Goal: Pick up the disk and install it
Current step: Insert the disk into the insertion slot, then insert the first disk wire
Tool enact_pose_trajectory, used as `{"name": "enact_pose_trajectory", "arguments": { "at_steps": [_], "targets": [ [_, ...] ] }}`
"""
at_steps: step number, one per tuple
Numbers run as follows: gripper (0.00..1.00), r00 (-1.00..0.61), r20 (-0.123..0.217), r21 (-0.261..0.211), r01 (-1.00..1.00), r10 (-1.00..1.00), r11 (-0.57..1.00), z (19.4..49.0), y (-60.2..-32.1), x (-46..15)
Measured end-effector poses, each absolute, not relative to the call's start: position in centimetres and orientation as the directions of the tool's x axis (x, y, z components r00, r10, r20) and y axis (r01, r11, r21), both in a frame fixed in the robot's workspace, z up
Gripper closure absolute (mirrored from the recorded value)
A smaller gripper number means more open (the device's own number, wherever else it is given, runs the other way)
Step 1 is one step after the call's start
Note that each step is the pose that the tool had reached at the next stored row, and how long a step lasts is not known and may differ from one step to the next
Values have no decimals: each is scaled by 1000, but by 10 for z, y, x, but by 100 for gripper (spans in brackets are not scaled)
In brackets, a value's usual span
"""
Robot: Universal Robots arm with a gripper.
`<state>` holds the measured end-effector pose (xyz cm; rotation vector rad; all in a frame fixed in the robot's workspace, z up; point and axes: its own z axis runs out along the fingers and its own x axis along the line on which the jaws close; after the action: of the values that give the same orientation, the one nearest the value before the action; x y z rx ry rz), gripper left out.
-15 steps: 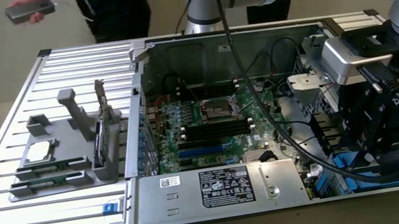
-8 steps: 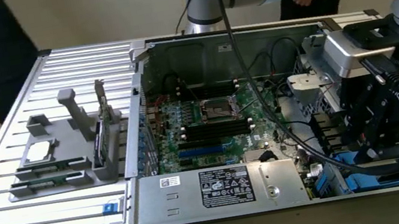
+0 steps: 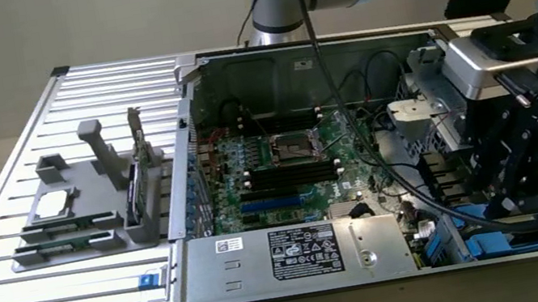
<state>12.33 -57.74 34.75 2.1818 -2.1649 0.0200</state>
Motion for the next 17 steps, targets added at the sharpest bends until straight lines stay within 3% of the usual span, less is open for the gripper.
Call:
{"name": "enact_pose_trajectory", "arguments": {
  "at_steps": [17],
  "targets": [
    [59, 9, 58, 40, -999, -998, -7, 353, -577, 136]
  ]
}}
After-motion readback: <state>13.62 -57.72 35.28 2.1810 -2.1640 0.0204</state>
